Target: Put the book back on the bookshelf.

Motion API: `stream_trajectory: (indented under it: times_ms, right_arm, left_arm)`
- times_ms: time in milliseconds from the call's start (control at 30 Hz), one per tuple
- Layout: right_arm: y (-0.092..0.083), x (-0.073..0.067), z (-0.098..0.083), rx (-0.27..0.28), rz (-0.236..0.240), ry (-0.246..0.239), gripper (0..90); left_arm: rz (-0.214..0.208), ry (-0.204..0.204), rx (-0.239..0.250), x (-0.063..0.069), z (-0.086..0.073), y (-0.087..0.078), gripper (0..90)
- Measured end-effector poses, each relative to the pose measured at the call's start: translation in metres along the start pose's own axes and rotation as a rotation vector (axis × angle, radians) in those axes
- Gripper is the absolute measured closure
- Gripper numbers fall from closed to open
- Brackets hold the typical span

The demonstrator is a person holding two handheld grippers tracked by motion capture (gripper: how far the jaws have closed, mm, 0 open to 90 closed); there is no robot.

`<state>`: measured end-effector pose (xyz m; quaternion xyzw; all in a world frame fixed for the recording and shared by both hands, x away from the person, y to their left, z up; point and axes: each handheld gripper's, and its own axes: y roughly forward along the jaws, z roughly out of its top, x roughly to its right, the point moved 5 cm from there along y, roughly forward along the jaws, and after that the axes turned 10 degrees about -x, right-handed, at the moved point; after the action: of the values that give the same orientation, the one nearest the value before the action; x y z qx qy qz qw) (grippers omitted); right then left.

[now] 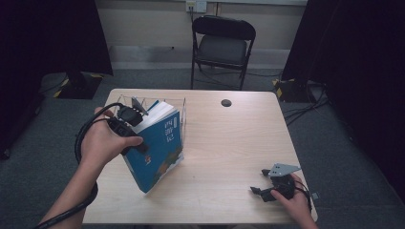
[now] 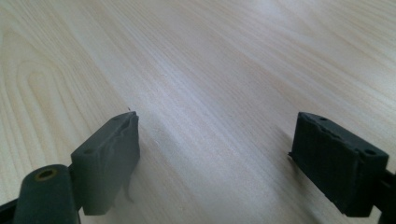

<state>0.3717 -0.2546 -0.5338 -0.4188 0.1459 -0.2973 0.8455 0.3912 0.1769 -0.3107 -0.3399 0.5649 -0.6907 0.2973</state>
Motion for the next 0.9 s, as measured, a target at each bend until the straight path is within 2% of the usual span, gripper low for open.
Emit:
stream_trajectory:
  times_ms: [33, 167, 333, 400, 433, 467, 567, 600, 633, 700, 833, 867, 900]
  right_arm:
    - [0.0, 0.0, 0.0, 0.0, 0.0, 0.001, 14.6]
    - [0.0, 0.0, 0.0, -0.002, 0.002, 0.002, 14.6]
    - [0.0, 0.0, 0.0, -0.003, 0.002, 0.003, 14.6]
    - [0.0, 0.0, 0.0, -0.003, 0.001, 0.002, 14.6]
    - [0.0, 0.0, 0.0, -0.003, 0.003, 0.002, 14.6]
    - [0.0, 0.0, -0.001, -0.004, 0.002, 0.004, 14.6]
    - [-0.001, 0.0, -0.001, -0.003, 0.002, 0.003, 14.6]
    - [0.0, 0.0, -0.001, -0.002, 0.001, 0.0, 14.6]
    - [-0.001, 0.0, -0.001, -0.004, 0.002, 0.002, 14.6]
    - [-0.001, 0.0, -0.001, -0.004, 0.002, 0.003, 14.6]
    - [0.0, 0.001, -0.001, 0.0, 0.0, -0.002, 14.6]
    - [-0.001, 0.0, -0.001, -0.001, 0.001, -0.001, 14.6]
    - [-0.001, 0.0, -0.001, -0.001, 0.001, -0.001, 14.6]
  left_arm:
    - [-0.002, -0.012, 0.006, -0.001, 0.0, 0.0, 61.9]
    - [0.005, -0.016, -0.009, -0.004, 0.002, -0.001, 61.9]
    - [-0.009, -0.053, 0.011, -0.011, 0.006, -0.002, 61.9]
    - [-0.004, -0.061, 0.011, -0.013, 0.008, -0.003, 61.9]
    - [0.002, -0.052, 0.009, -0.015, 0.01, -0.003, 61.9]
    - [0.0, -0.072, 0.012, -0.015, 0.011, -0.002, 61.9]
    - [0.005, -0.087, 0.015, -0.019, 0.015, -0.002, 62.0]
    - [0.01, -0.058, 0.009, -0.022, 0.017, -0.002, 61.9]
    - [0.009, -0.092, 0.021, -0.021, 0.018, -0.001, 62.0]
    - [0.006, -0.116, 0.031, -0.021, 0.021, 0.0, 61.9]
    - [0.027, -0.122, 0.033, -0.023, 0.027, 0.001, 61.9]
    - [0.043, -0.109, 0.029, -0.026, 0.028, 0.0, 62.0]
    - [0.047, -0.125, 0.031, -0.025, 0.029, 0.0, 62.0]
